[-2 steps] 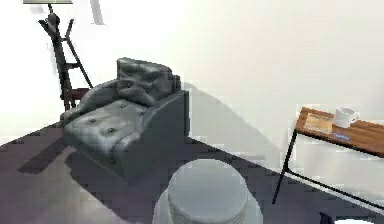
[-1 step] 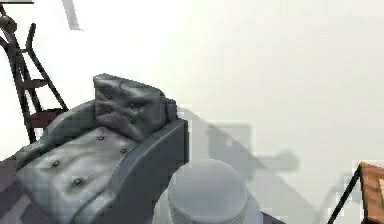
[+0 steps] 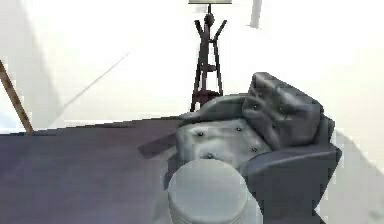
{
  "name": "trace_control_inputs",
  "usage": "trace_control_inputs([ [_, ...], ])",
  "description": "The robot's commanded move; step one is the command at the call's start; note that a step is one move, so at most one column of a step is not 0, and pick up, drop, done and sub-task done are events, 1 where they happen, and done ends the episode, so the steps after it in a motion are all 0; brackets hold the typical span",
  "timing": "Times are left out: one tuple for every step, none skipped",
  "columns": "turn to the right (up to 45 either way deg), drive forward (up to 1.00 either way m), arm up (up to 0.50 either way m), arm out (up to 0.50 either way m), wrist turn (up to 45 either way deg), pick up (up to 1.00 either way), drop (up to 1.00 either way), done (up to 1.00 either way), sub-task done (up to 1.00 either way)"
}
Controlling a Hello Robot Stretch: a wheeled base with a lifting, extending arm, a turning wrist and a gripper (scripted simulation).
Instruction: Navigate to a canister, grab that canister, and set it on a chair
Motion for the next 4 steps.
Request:
trace_control_inputs([
  [-45.0, 0.0, 0.0, 0.0, 0.0, 0.0, 0.0, 0.0, 0.0],
  [-45.0, 0.0, 0.0, 0.0, 0.0, 0.0, 0.0, 0.0, 0.0],
  [-6.0, 0.0, 0.0, 0.0, 0.0, 0.0, 0.0, 0.0, 0.0],
  [45.0, 0.0, 0.0, 0.0, 0.0, 0.0, 0.0, 0.0, 0.0],
])
